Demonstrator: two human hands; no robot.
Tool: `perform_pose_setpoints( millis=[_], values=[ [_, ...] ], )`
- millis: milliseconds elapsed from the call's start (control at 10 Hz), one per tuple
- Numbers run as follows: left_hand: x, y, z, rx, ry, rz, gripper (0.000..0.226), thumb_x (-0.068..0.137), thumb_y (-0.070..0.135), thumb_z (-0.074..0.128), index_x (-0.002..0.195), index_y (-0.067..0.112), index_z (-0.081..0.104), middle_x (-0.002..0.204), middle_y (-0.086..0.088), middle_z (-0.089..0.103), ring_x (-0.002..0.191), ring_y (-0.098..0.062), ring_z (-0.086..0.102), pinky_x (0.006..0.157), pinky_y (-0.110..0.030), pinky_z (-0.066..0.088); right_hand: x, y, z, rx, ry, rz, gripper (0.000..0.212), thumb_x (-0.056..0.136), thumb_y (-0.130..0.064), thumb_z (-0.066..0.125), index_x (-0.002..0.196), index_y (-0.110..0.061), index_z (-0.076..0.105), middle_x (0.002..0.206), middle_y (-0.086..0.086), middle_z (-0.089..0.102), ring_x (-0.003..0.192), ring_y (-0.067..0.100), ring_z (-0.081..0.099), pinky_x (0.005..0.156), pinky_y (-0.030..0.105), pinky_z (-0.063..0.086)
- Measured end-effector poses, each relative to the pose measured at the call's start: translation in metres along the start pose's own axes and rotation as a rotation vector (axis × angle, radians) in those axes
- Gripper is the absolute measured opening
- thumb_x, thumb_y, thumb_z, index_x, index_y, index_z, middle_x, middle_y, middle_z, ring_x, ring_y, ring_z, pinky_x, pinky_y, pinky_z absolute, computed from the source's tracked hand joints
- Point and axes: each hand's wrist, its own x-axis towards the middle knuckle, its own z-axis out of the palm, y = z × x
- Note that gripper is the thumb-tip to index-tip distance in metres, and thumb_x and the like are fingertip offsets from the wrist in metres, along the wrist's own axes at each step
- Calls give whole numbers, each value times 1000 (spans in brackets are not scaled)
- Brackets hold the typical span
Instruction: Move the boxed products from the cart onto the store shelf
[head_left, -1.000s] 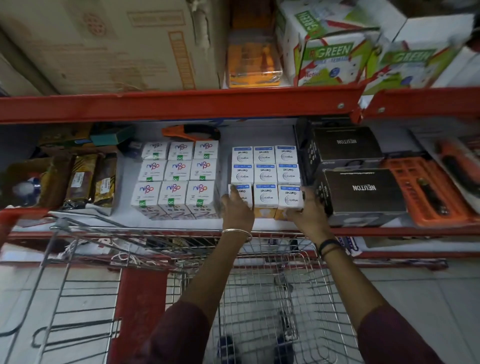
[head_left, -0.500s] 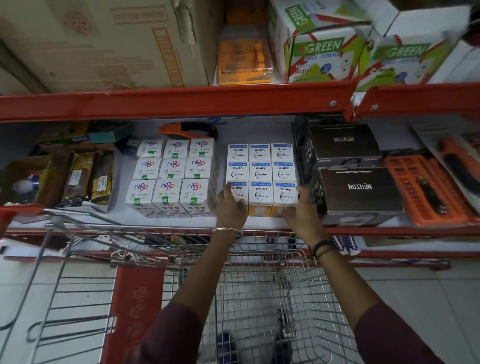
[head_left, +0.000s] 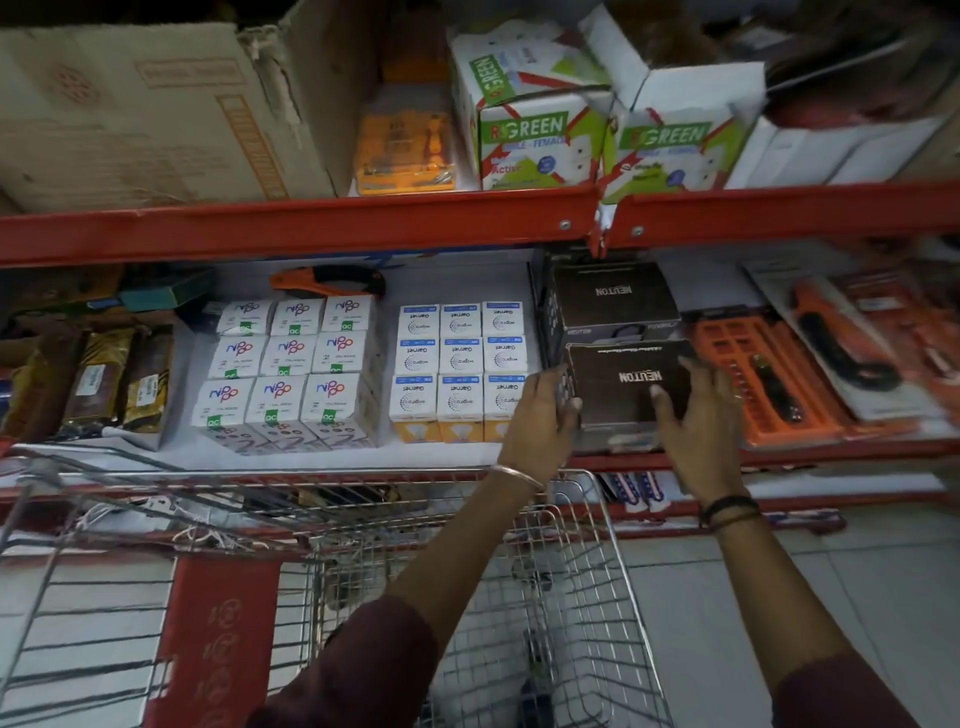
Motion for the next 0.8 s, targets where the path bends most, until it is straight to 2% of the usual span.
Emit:
perform_pose_setpoints(
  millis=[100,200,300,500,600,700,800],
  values=[
    [10,6,17,-20,-36,-156,53,94,25,49,141,14,28,131,-22,51,118,-37,52,100,-46,46,12,17,-4,-10,-127,89,61,90,-32,60,142,-10,36,143,22,38,125,39,45,103,47,41],
    [16,4,25,18,-41,-201,54,94,24,47,143,18,24,116,-23,62,103,-36,60,88,-38,49,18,27,-3,-10,-202,123,65,89,-37,60,143,-13,35,140,21,43,124,38,48,100,45,43],
    [18,4,28,105,-60,-224,55,94,20,47,144,20,23,99,-25,65,86,-31,62,78,-36,50,24,31,-5,-24,-231,150,66,86,-41,63,141,-14,40,132,21,52,118,38,53,95,45,47],
    [18,8,32,149,-58,-210,54,94,18,48,142,19,26,100,-25,66,93,-35,62,81,-37,50,30,36,-8,12,-238,161,68,84,-39,67,140,-11,42,130,20,58,117,33,56,92,40,49],
    [18,4,32,155,-47,-205,54,93,18,49,142,18,26,105,-27,65,96,-37,62,83,-37,50,27,39,-6,-34,-232,131,67,85,-40,66,140,-12,41,131,20,56,118,34,55,92,41,48],
    [7,18,24,181,-58,-182,54,93,21,49,142,17,27,116,-24,59,105,-37,58,87,-40,49,23,33,-13,56,-237,151,64,87,-37,64,142,-16,38,136,19,50,120,35,52,96,42,46],
    [-2,35,9,268,146,33,46,93,26,49,136,17,36,132,-14,52,118,-31,52,89,-44,53,-6,40,-19,130,-63,95,59,89,-33,62,140,-17,38,142,16,44,123,35,50,95,41,45]
  ],
)
